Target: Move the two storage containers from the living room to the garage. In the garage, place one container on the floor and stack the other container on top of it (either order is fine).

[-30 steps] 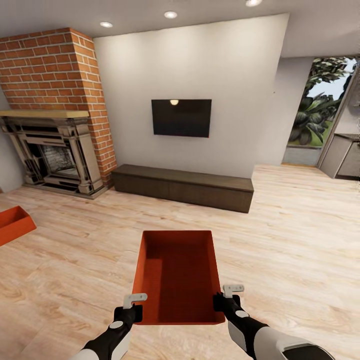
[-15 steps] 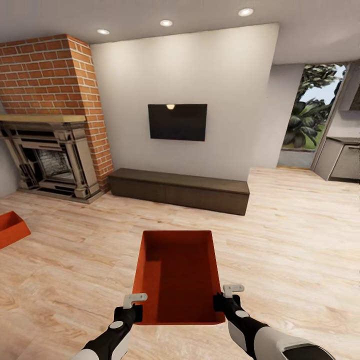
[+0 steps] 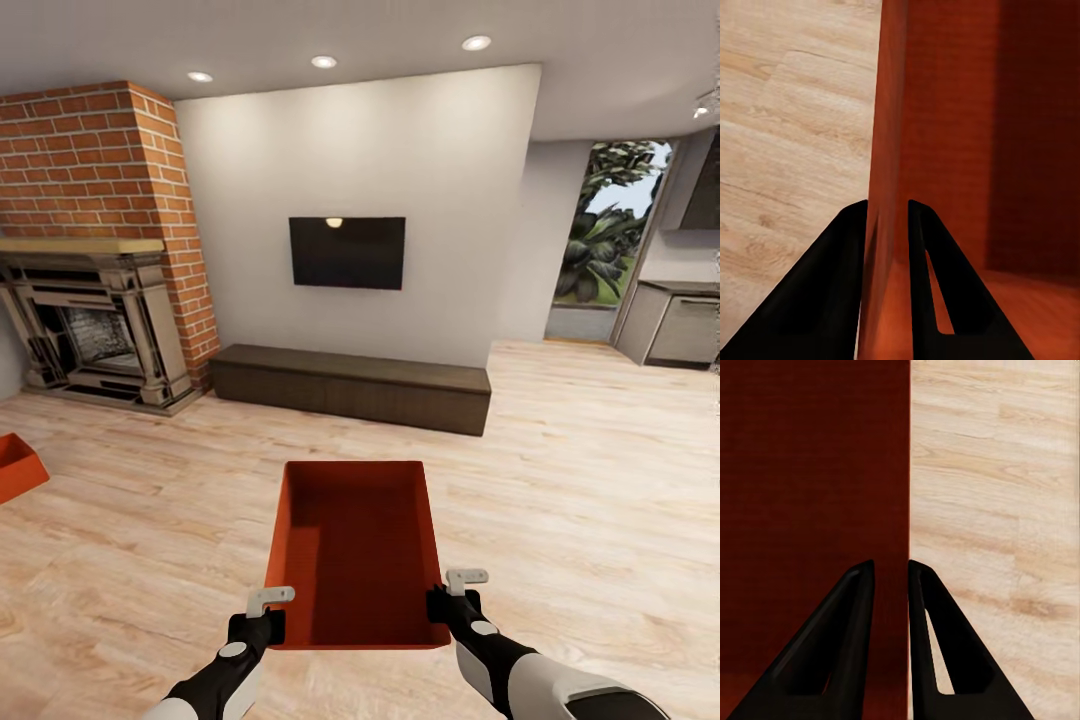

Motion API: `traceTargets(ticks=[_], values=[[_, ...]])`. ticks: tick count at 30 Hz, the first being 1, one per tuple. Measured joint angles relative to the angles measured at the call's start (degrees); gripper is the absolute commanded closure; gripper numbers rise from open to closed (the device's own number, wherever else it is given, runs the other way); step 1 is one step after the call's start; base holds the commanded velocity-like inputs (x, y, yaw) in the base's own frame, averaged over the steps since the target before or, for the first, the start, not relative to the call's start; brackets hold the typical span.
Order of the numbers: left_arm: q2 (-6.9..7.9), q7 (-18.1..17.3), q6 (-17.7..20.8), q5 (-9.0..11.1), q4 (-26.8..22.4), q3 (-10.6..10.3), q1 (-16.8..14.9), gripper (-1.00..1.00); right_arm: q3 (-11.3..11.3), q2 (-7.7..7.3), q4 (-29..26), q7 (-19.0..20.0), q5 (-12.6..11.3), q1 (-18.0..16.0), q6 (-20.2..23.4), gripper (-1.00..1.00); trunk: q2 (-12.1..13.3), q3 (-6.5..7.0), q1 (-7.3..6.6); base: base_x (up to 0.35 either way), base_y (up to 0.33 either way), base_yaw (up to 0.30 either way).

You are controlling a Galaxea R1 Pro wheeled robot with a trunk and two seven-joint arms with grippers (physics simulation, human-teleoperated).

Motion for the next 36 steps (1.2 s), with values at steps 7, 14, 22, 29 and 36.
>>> traceTargets(ticks=[7,14,22,29,36], values=[[-0.01,0.01,0.00,0.00,0.00,0.01,0.00,1.00,-0.01,0.00,0.00,0.00,0.02,0.00,0.00,1.00,0.00,0.62,0.00,0.000,0.000,-0.071],[-0.02,0.03,-0.01,0.00,0.00,0.02,0.00,1.00,0.02,-0.01,0.00,0.02,-0.03,0.00,0.00,1.00,0.00,1.23,0.00,0.000,0.000,-0.071],[-0.01,0.01,-0.01,0.01,0.00,0.00,0.00,1.00,0.03,0.00,0.01,0.00,-0.05,0.00,0.00,1.00,0.00,1.86,0.00,0.000,0.000,-0.057],[0.03,-0.01,0.01,0.02,-0.01,-0.03,0.01,1.00,0.00,0.04,0.01,-0.06,0.00,0.00,0.01,1.00,0.01,1.94,0.00,0.000,0.000,-0.006],[0.03,0.00,0.02,0.12,0.03,-0.06,0.01,1.00,0.06,0.06,-0.01,-0.09,-0.05,0.00,0.11,1.00,0.01,1.94,0.00,0.000,0.000,0.000]])
